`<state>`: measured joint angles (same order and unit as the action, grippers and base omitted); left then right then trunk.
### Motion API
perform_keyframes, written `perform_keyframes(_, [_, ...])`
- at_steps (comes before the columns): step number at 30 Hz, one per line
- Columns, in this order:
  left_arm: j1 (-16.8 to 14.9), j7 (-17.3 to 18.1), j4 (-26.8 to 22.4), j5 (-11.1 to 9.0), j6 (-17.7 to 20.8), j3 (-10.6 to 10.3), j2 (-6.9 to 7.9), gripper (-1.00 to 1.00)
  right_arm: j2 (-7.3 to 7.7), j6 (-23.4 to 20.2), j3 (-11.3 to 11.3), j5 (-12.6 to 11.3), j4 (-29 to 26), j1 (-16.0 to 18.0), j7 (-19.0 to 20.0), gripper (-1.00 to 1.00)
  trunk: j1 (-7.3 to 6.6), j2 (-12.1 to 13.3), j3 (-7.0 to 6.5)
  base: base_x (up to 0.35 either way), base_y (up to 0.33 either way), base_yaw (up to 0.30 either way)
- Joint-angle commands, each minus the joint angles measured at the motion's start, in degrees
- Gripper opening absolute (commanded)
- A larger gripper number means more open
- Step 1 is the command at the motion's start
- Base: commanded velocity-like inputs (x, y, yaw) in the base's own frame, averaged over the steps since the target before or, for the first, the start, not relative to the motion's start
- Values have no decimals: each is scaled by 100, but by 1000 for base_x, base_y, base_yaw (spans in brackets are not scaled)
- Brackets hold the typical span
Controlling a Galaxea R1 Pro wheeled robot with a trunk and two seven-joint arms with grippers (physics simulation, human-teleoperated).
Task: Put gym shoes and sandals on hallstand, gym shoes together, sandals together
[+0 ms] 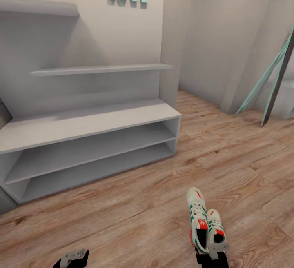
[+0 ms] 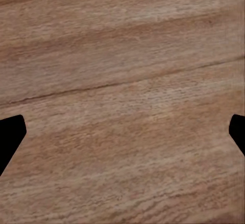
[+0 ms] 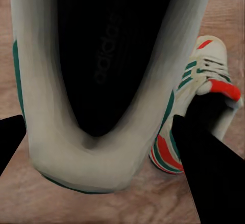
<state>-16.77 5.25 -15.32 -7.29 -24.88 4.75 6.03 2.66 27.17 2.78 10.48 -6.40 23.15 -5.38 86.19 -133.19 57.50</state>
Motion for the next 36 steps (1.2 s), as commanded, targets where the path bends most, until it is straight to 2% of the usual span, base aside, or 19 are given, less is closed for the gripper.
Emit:
perform_keyframes(1, [-1,55,3,-49,-8,26,1,100,-2,16,29,60,7,6,-25,-100,-1,-2,5,0,0,-299])
perform_keyframes(36, [-1,55,3,-22,-8,26,8,100,-2,16,29,60,1,6,-25,-100,-1,-2,5,0,0,-299])
